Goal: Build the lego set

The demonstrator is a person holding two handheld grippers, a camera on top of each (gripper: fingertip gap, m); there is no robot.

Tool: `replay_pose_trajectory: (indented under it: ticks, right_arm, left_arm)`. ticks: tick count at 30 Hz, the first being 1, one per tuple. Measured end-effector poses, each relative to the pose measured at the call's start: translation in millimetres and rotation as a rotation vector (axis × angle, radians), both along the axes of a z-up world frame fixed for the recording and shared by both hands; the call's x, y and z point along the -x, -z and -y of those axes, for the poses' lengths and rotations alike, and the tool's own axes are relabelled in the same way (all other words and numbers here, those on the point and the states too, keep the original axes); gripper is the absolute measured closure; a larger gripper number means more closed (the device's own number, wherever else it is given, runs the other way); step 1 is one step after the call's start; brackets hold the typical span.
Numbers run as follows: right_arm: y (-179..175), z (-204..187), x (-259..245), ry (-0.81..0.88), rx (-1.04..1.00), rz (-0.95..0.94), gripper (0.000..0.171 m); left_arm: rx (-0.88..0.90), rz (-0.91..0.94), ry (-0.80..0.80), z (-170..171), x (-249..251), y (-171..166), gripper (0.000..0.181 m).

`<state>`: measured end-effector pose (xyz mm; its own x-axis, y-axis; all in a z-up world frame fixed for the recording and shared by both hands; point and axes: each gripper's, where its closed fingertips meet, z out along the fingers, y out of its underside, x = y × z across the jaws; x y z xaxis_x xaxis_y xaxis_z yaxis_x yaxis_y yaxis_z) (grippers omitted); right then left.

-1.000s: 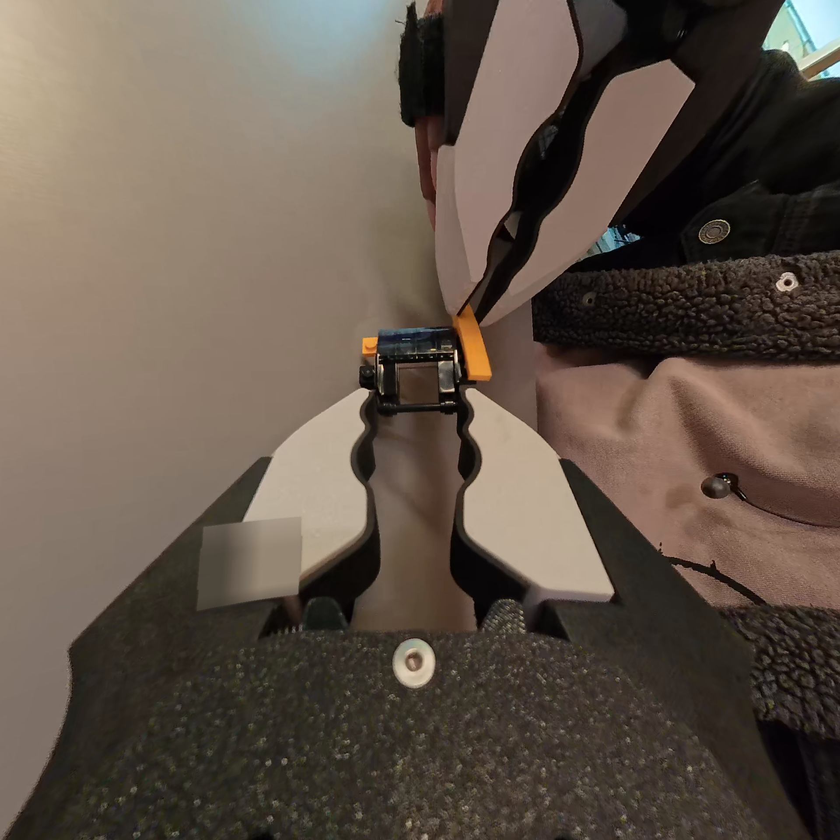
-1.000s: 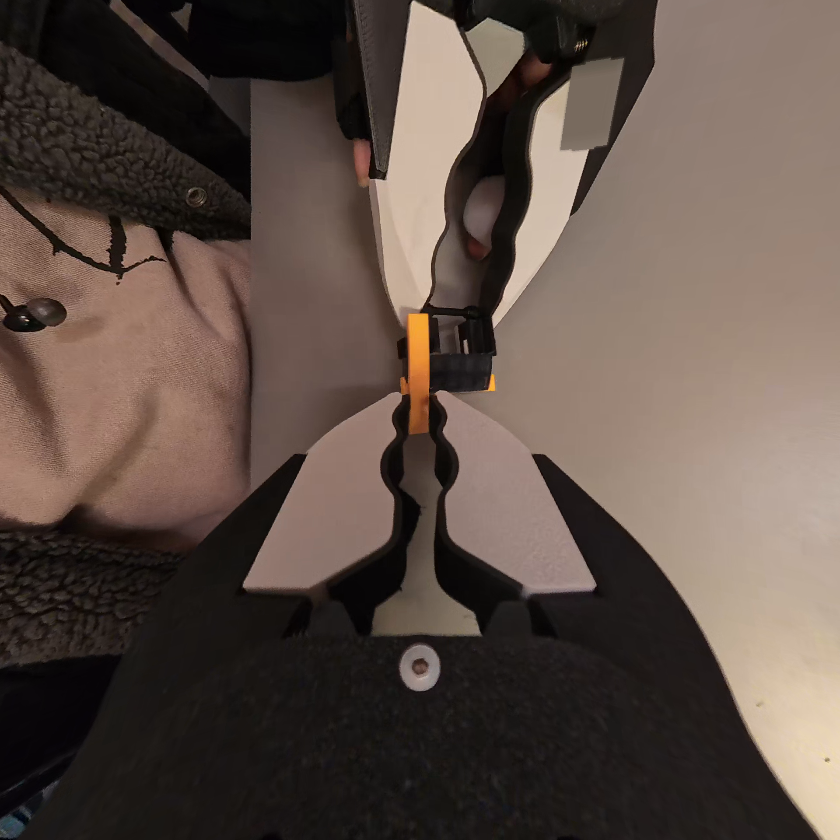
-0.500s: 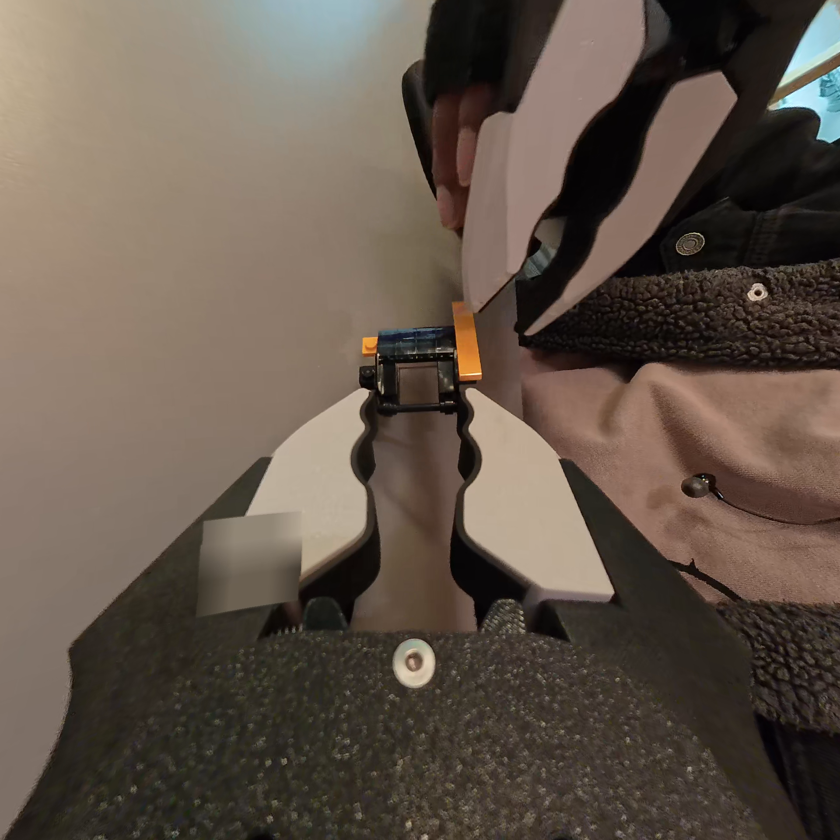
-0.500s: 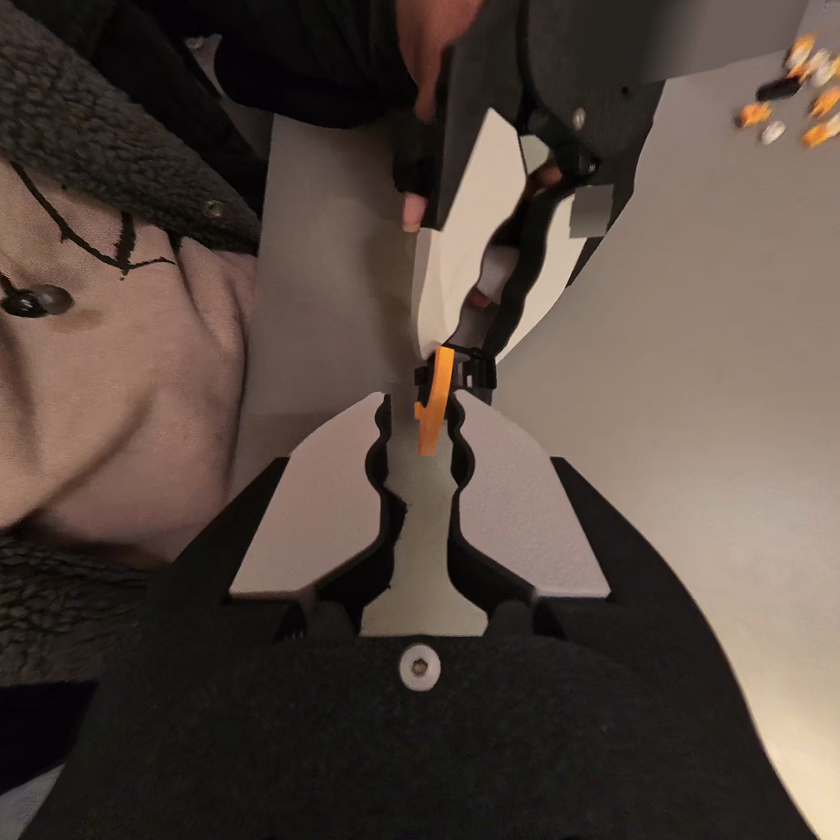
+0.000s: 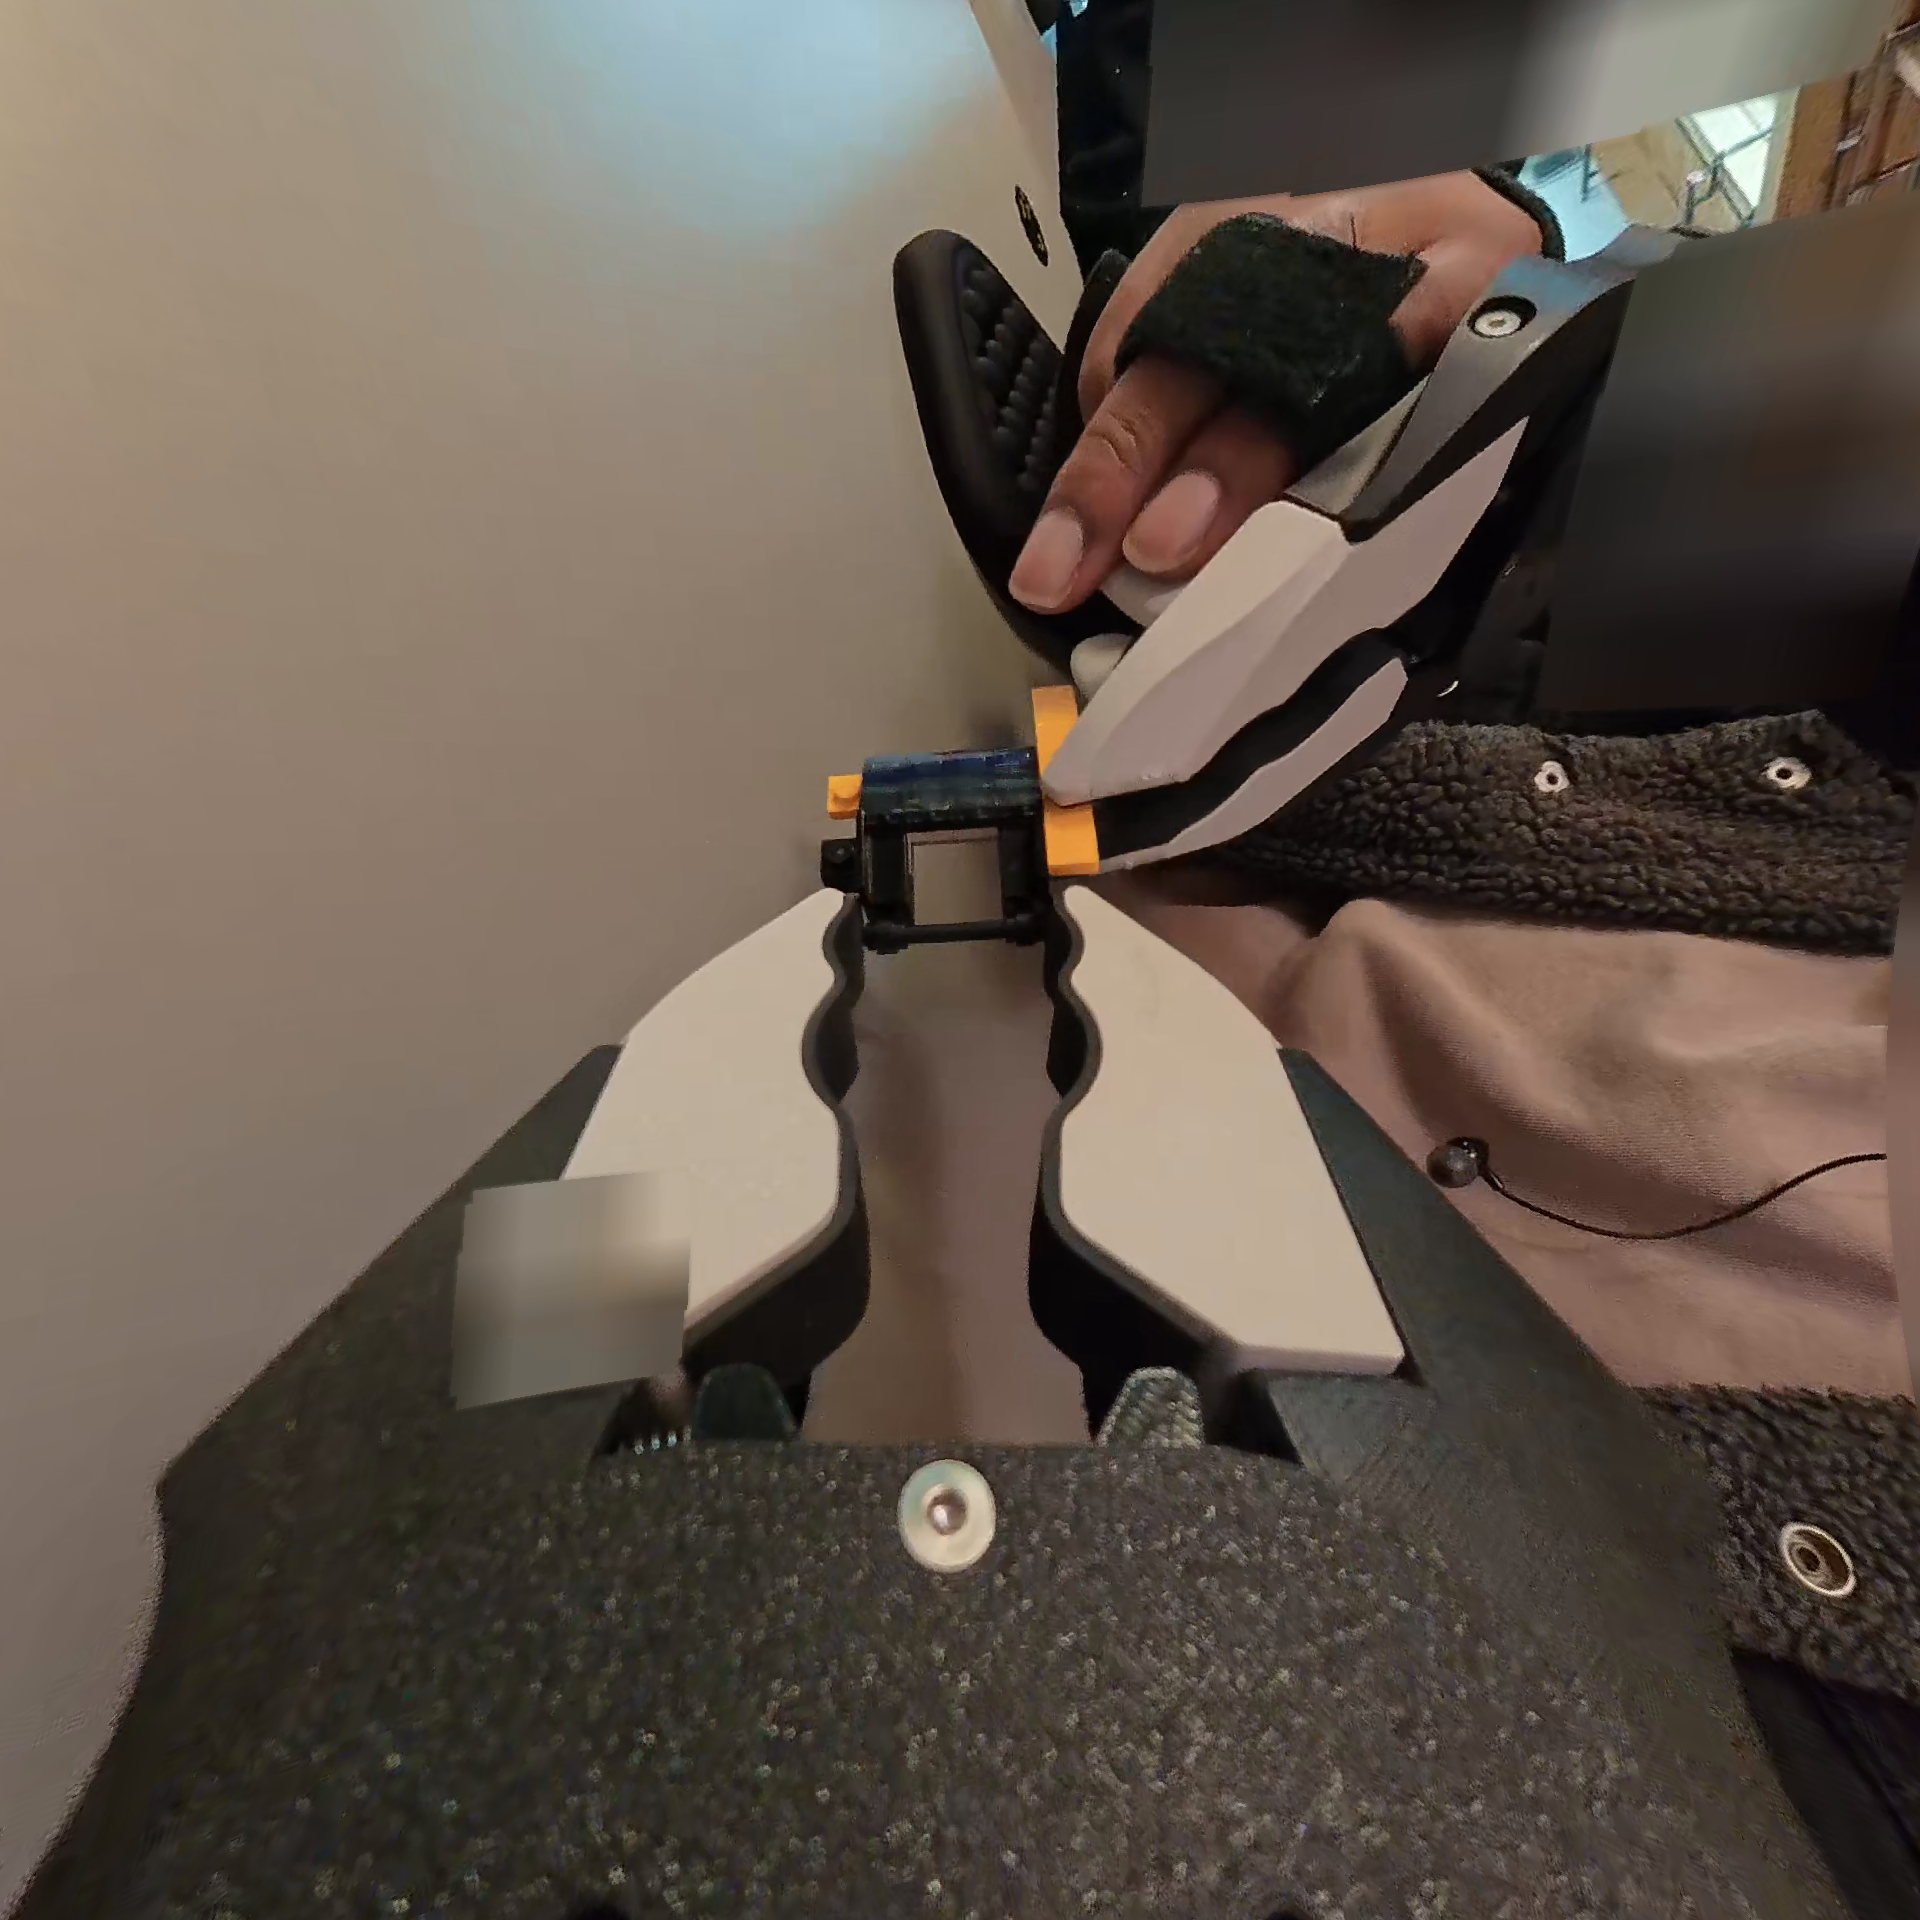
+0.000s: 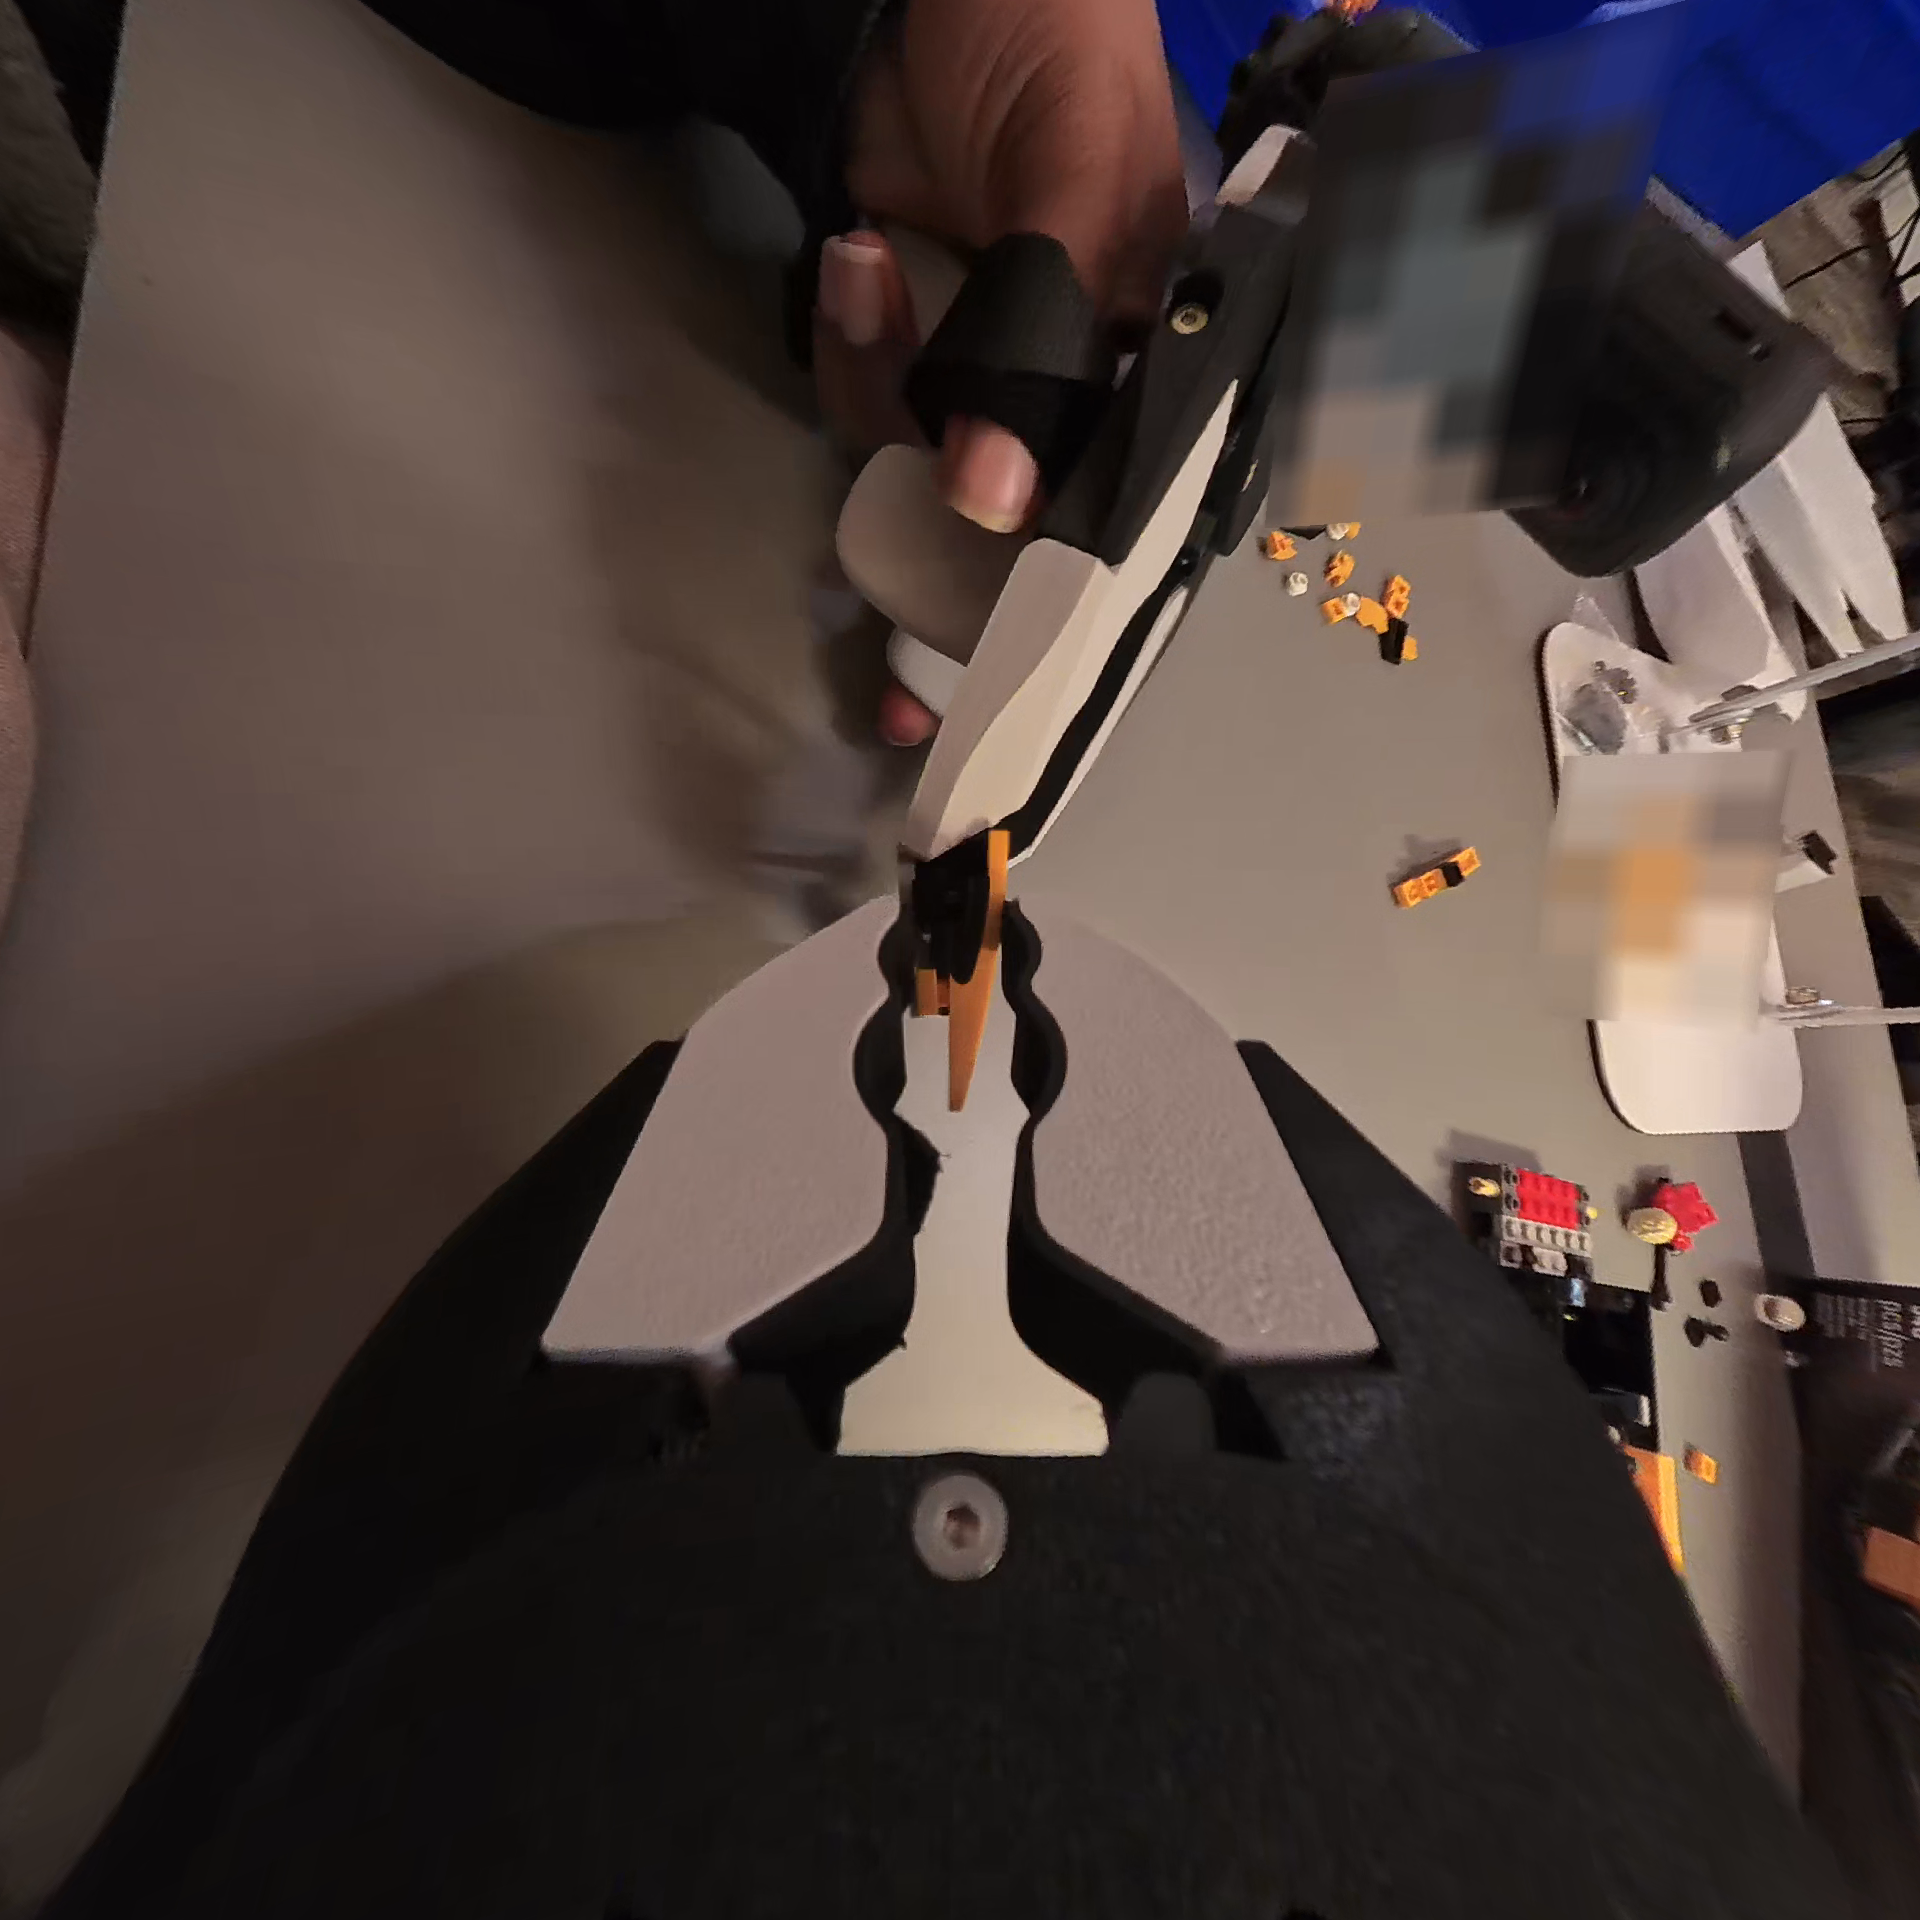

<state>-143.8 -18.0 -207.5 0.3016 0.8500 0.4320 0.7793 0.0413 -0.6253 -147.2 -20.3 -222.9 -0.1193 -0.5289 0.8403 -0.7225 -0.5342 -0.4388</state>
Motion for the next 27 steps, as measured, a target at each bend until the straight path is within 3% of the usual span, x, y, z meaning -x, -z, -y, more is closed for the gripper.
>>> replay_pose_trajectory:
  ticks: [1, 13, 18, 21, 27]
  right_arm:
    - [-1, 0, 1, -0.002, -0.005, -0.007, 0.157]
    - [-12, 2, 4, 0.000, -0.030, -0.078, 0.158]
    - [-21, 0, 2, 0.007, -0.026, -0.128, 0.158]
    - [-31, -4, -3, 0.028, -0.008, -0.207, 0.158]
    - [-47, -10, -5, 0.037, 0.069, -0.396, 0.158]
  left_arm:
    - [0.014, 0.001, 0.000, 0, 0, -1, 0.148]
    - [0.142, 0.027, 0.004, 3, 2, -11, 0.148]
    - [0.090, 0.097, 0.012, 2, 2, -19, 0.148]
    - [-0.126, 0.192, -0.001, -5, 1, -25, 0.137]
    - [-0.828, 0.406, -0.022, -14, -11, -41, 0.123]
